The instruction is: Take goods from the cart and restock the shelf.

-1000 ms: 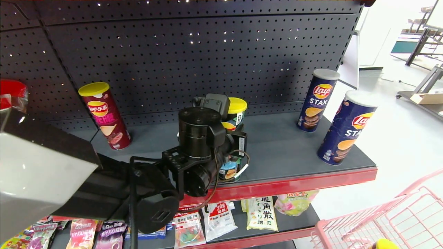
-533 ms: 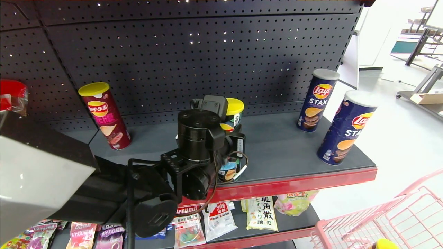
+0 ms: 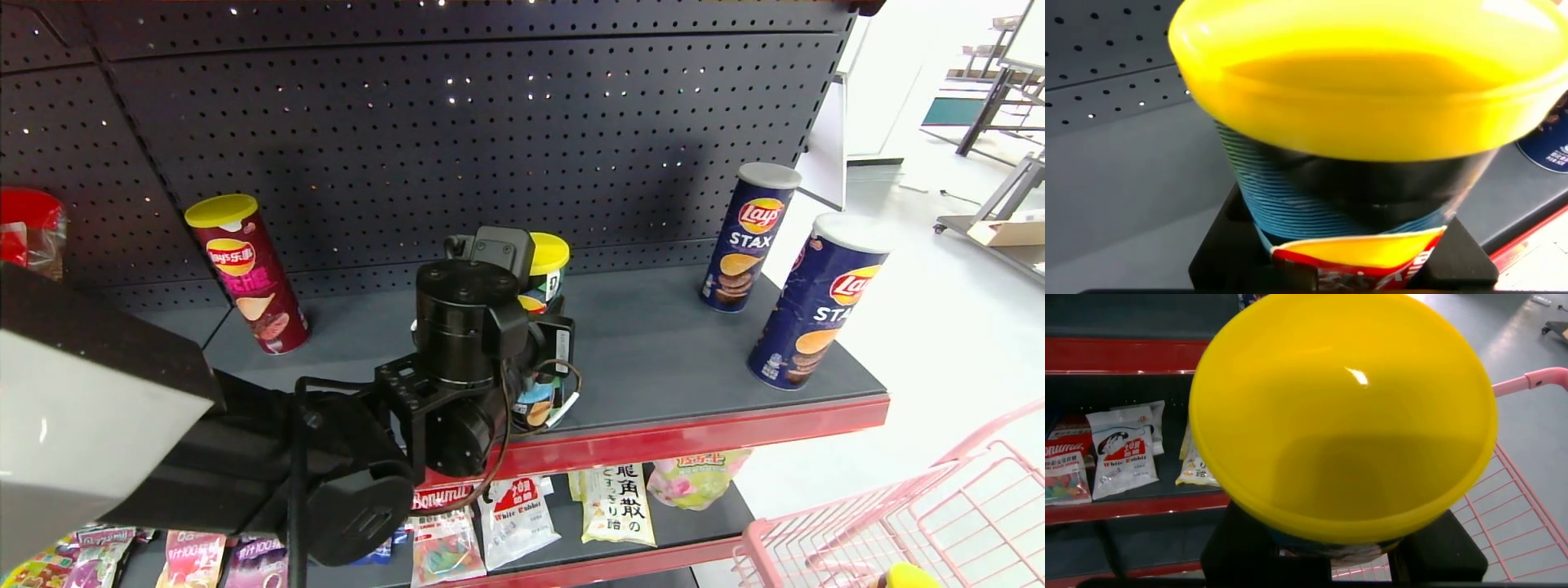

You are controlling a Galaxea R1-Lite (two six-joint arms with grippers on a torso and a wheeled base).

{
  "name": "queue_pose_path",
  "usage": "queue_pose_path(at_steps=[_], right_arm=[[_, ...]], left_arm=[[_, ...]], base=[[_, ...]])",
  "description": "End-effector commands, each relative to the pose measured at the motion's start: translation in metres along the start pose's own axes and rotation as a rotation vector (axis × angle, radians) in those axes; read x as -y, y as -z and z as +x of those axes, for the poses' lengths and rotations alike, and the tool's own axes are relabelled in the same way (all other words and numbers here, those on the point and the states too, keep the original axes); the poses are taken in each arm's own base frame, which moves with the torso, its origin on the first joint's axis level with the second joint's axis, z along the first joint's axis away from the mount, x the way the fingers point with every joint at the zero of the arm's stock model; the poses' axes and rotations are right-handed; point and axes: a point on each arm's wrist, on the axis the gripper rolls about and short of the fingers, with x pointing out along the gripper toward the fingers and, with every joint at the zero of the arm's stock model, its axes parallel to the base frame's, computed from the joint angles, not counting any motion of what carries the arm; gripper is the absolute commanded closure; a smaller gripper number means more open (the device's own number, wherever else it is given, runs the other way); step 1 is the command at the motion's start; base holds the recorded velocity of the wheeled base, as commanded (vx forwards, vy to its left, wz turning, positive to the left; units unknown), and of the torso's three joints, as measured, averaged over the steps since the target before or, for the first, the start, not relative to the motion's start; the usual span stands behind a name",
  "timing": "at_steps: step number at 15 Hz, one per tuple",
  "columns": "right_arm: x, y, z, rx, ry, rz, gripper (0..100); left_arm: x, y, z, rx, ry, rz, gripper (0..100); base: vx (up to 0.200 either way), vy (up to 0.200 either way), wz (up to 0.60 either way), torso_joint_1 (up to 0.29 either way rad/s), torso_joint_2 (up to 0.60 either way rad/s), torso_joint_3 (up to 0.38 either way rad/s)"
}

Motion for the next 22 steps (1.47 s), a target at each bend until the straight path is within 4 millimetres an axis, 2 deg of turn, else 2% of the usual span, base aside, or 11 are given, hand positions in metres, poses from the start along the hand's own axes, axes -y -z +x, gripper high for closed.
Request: queue_pose_path(at_steps=[1, 9, 10, 18, 22], right_arm=[[0.000, 0.001, 0.000, -0.002, 0.000, -0.001, 100], [0.000, 0.001, 0.000, -0.004, -0.001, -0.001, 100], [0.000, 0.001, 0.000, -0.004, -0.001, -0.001, 100], [0.000, 0.000, 0.000, -0.001, 0.000, -0.002, 100], [0.000, 0.001, 0.000, -0.004, -0.001, -0.001, 100]], left_arm=[[0.000, 0.001, -0.001, -0.002, 0.001, -0.001, 100], [0.007, 0.003, -0.005, -0.006, 0.019, -0.001, 100], [0.009, 0.004, -0.006, -0.009, 0.022, 0.001, 0], [0.007, 0.001, -0.008, 0.006, -0.027, -0.004, 0], [0.001, -0.012, -0.034, 0.016, 0.040, -0.029, 0]], base=[[0.000, 0.000, 0.00, 0.000, 0.00, 0.000], [0.000, 0.000, 0.00, 0.000, 0.00, 0.000], [0.000, 0.000, 0.00, 0.000, 0.00, 0.000], [0.000, 0.000, 0.00, 0.000, 0.00, 0.000], [0.000, 0.000, 0.00, 0.000, 0.00, 0.000]])
